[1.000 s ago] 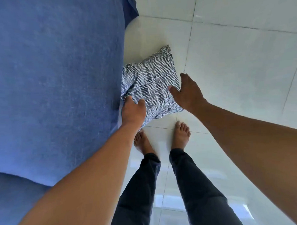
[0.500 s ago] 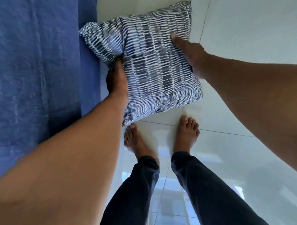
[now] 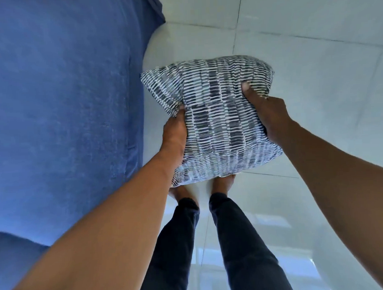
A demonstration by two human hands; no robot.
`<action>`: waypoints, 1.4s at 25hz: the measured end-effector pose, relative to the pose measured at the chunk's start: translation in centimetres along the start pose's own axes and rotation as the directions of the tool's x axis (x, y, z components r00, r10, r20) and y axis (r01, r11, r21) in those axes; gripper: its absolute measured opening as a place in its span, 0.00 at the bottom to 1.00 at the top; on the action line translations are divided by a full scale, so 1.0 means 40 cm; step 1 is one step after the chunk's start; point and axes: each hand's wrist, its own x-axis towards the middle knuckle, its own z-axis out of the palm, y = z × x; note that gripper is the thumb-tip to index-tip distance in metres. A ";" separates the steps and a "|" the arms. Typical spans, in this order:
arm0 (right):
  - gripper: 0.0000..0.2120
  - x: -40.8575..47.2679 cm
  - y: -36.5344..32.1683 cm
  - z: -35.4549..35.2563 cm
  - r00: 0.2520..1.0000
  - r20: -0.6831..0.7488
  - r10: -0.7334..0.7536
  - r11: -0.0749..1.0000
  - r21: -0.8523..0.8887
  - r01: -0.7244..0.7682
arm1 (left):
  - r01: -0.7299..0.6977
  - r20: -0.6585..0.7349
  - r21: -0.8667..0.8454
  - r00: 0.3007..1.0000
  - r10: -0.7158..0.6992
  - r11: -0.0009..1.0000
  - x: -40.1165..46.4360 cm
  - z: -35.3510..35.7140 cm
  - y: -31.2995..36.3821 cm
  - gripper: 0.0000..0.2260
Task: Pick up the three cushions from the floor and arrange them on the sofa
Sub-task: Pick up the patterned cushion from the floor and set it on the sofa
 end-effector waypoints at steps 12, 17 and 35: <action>0.19 -0.612 -0.246 -0.114 0.968 0.022 -0.248 0.954 0.181 0.240 | -0.290 -0.066 -0.053 0.956 0.286 0.956 -0.696 -0.235 0.241 0.14; 0.18 -0.803 -0.362 -0.059 0.926 0.132 -0.353 0.925 0.196 0.325 | -0.425 -0.251 -0.194 0.893 0.374 0.884 -0.841 -0.428 0.254 0.14; 0.18 -0.999 -0.690 0.709 0.700 0.614 -0.366 0.797 -0.181 0.576 | -0.559 -0.556 -0.506 0.794 0.247 0.657 -0.875 -1.083 0.274 0.11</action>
